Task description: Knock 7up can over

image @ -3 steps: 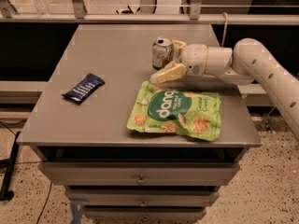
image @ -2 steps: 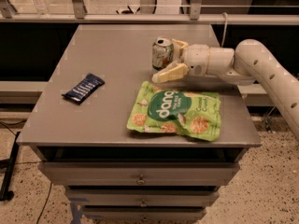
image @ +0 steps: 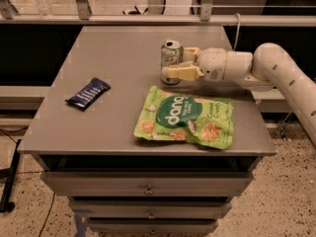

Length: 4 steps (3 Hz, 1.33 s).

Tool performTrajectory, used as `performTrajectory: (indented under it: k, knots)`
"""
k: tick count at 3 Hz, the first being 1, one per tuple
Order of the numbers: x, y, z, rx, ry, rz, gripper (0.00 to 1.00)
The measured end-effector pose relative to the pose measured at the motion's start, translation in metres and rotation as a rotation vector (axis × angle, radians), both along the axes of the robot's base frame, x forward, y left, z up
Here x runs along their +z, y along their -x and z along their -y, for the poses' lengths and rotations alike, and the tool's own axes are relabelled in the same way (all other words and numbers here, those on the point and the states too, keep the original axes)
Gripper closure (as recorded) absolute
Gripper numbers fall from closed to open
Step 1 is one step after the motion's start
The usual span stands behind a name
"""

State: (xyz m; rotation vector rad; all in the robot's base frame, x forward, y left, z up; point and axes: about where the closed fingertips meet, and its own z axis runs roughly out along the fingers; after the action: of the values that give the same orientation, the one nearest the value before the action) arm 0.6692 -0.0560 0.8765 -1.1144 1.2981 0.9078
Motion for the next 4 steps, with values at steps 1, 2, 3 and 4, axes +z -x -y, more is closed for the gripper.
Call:
performTrajectory:
  k: [1,2,3,4]
  knots:
    - [-0.001,0.001,0.004,0.000,0.004,-0.005,0.67]
    - [0.004,0.000,0.010,0.000,0.008,0.001,0.90]
    - [0.020,-0.002,0.020,-0.008,0.023,0.031,1.00]
    - [0.038,-0.006,0.038,-0.027,0.080,0.066,1.00]
